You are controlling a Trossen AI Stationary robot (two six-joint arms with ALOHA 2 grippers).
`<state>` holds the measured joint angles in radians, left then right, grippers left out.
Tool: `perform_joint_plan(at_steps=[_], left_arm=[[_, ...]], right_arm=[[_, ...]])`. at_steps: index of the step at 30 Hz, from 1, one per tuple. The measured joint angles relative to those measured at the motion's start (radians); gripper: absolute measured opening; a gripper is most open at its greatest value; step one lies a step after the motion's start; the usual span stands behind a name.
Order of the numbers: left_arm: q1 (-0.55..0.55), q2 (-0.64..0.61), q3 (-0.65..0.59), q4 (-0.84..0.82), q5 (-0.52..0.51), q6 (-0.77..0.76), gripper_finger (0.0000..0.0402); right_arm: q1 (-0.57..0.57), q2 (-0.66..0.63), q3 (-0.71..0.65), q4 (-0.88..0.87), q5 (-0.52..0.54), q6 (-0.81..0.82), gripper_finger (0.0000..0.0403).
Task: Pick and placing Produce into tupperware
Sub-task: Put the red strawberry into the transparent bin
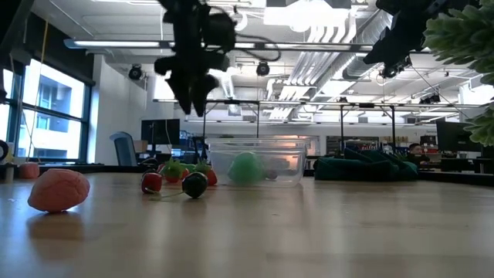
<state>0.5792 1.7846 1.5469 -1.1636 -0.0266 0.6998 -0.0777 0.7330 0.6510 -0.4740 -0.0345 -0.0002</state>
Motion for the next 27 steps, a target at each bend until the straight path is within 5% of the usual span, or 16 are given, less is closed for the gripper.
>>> perform_joint_plan(at_steps=[11,27], left_arm=[[0.198,-0.032,-0.245,0.192,0.075,0.212,0.0276],[0.312,-0.032,-0.268,0.253,0.148,0.269,0.0276]], right_arm=[[0.0,0.0,0.0,0.0,0.0,0.0,0.0024],[0.0,0.0,0.0,0.0,0.0,0.0,0.0024]])
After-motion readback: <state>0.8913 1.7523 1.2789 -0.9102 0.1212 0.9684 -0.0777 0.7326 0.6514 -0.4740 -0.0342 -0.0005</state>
